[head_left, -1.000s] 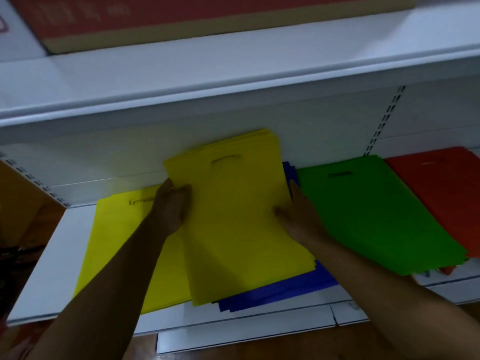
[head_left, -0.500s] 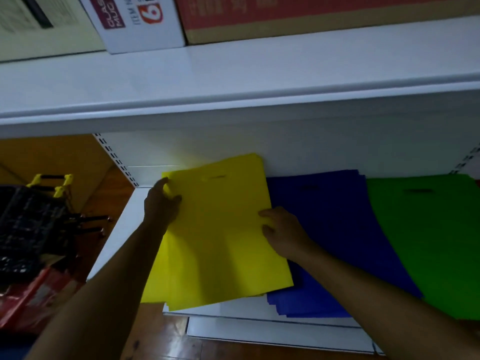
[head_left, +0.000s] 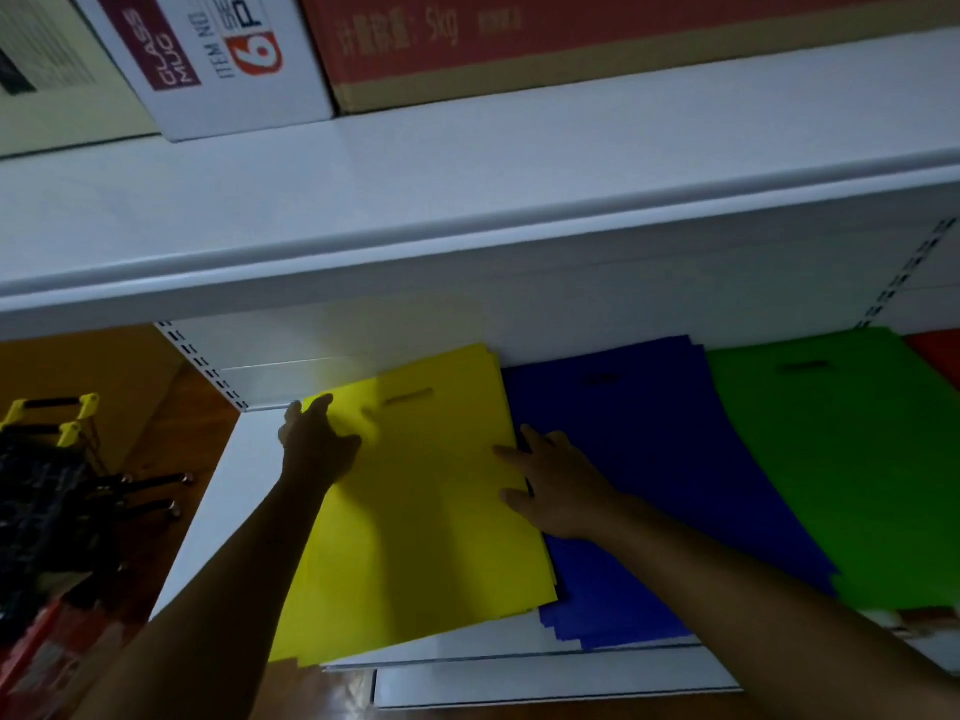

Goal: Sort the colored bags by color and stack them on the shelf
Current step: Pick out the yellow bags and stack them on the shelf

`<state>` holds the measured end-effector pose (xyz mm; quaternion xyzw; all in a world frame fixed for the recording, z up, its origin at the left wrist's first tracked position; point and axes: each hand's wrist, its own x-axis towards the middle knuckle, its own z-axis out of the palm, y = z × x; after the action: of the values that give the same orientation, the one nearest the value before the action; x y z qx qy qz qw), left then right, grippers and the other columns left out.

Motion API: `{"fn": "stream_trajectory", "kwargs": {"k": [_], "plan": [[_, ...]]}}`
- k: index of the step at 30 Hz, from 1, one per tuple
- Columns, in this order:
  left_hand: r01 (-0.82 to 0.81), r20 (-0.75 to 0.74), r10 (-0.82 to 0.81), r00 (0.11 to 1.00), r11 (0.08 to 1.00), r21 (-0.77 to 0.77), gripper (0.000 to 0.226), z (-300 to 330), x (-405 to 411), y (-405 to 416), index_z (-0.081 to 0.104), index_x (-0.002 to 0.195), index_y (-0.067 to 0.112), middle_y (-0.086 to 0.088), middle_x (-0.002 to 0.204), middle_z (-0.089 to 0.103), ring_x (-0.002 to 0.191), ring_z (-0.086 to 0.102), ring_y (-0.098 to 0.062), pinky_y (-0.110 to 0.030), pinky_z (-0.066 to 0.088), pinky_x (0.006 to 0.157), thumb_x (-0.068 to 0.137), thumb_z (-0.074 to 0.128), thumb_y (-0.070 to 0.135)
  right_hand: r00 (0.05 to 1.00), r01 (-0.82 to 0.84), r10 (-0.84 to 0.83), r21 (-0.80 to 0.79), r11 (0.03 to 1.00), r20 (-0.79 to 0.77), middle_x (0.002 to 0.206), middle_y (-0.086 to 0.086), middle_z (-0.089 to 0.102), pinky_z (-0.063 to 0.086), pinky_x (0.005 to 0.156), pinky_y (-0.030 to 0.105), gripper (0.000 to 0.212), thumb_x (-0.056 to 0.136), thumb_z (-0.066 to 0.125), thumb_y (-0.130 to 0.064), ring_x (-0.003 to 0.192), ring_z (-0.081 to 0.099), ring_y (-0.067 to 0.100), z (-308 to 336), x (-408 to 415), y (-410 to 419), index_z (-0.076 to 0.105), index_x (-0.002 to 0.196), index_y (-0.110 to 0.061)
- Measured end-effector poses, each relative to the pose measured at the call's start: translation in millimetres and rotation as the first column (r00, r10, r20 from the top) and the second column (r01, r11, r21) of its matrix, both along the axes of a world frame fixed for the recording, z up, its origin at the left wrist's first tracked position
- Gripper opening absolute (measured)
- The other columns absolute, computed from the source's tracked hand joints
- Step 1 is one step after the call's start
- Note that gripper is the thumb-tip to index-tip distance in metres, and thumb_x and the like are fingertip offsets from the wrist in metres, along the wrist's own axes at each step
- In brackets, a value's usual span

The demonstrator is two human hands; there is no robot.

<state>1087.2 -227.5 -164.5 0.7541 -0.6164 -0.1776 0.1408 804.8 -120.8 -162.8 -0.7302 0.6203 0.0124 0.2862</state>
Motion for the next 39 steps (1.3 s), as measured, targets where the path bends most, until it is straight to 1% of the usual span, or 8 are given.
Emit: {"fn": "stream_trajectory", "kwargs": {"k": [6,10,14,20,22,29,36,39], "plan": [[0.154,-0.102,-0.168,0.981,0.98,-0.129,0.067,37,-77,-7,0.039,0.144,0.015,-0.015,0.149,0.036,0.137,0.033,-0.035,-0.049,0.032,0.111,0.086,0.068,0.031,0.992,0.127,-0.129,-0.112,0.986,-0.003,0.163,-0.004,-0.006,0.011,0.121,0.045,0.069,0.099,0.04,-0.051,0.149,-0.001,0.026,22,-46,17,0.004,0.155,-0.031],[0.271,-0.19,-0.305,0.933,0.945,-0.182,0.064,66,-155,6,0.036,0.146,0.015,-0.013,0.151,0.034,0.139,0.032,-0.032,-0.043,0.029,0.114,0.091,0.061,0.036,0.968,0.243,-0.251,-0.183,0.953,-0.022,0.163,-0.002,-0.003,0.013,0.121,0.043,0.071,0.099,0.04,-0.051,0.149,0.003,0.024,35,-96,40,0.004,0.155,-0.026],[0.391,-0.26,-0.437,0.861,0.896,-0.21,0.066,99,-240,39,0.033,0.148,0.018,-0.008,0.154,0.031,0.139,0.032,-0.026,-0.036,0.026,0.114,0.092,0.056,0.044,0.927,0.364,-0.376,-0.267,0.892,0.008,0.163,0.004,0.006,0.019,0.119,0.04,0.07,0.099,0.043,-0.048,0.148,0.012,0.026,52,-153,80,0.01,0.155,-0.021],[0.548,-0.292,-0.612,0.735,0.79,-0.275,0.065,142,-376,115,0.032,0.149,0.02,-0.003,0.155,0.029,0.139,0.032,-0.021,-0.034,0.025,0.116,0.093,0.053,0.047,0.848,0.505,-0.529,-0.376,0.777,0.046,0.159,0.011,0.019,0.026,0.114,0.041,0.067,0.098,0.046,-0.045,0.143,0.024,0.03,81,-261,163,0.019,0.153,-0.016],[0.579,-0.3,-0.64,0.708,0.769,-0.272,0.066,151,-426,142,0.032,0.149,0.022,-0.001,0.155,0.029,0.138,0.034,-0.021,-0.034,0.027,0.116,0.092,0.053,0.049,0.816,0.543,-0.576,-0.403,0.737,0.045,0.157,0.01,0.025,0.028,0.114,0.042,0.064,0.097,0.047,-0.045,0.142,0.026,0.03,91,-302,195,0.024,0.15,-0.017],[0.65,-0.298,-0.715,0.632,0.699,-0.298,0.065,174,-588,230,0.037,0.147,0.017,-0.007,0.152,0.036,0.135,0.04,-0.025,-0.032,0.031,0.112,0.092,0.057,0.045,0.696,0.628,-0.717,-0.515,0.583,0.038,0.158,0.008,0.023,0.032,0.11,0.044,0.069,0.094,0.05,-0.048,0.14,0.028,0.031,112,-437,298,0.024,0.151,-0.019],[0.718,-0.243,-0.774,0.585,0.633,-0.29,0.062,179,-711,281,0.035,0.147,0.024,-0.004,0.151,0.038,0.132,0.043,-0.026,-0.034,0.035,0.106,0.093,0.055,0.047,0.612,0.688,-0.79,-0.52,0.506,0.042,0.153,0.009,0.029,0.03,0.11,0.043,0.064,0.097,0.045,-0.048,0.138,0.028,0.03,111,-548,356,0.026,0.149,-0.016],[0.735,-0.236,-0.793,0.562,0.61,-0.298,0.062,175,-763,284,0.035,0.147,0.024,-0.004,0.151,0.038,0.134,0.041,-0.026,-0.039,0.035,0.109,0.093,0.054,0.048,0.587,0.698,-0.809,-0.525,0.488,0.029,0.15,0.008,0.031,0.033,0.107,0.044,0.063,0.096,0.046,-0.049,0.136,0.031,0.03,108,-595,362,0.028,0.147,-0.017]]}}
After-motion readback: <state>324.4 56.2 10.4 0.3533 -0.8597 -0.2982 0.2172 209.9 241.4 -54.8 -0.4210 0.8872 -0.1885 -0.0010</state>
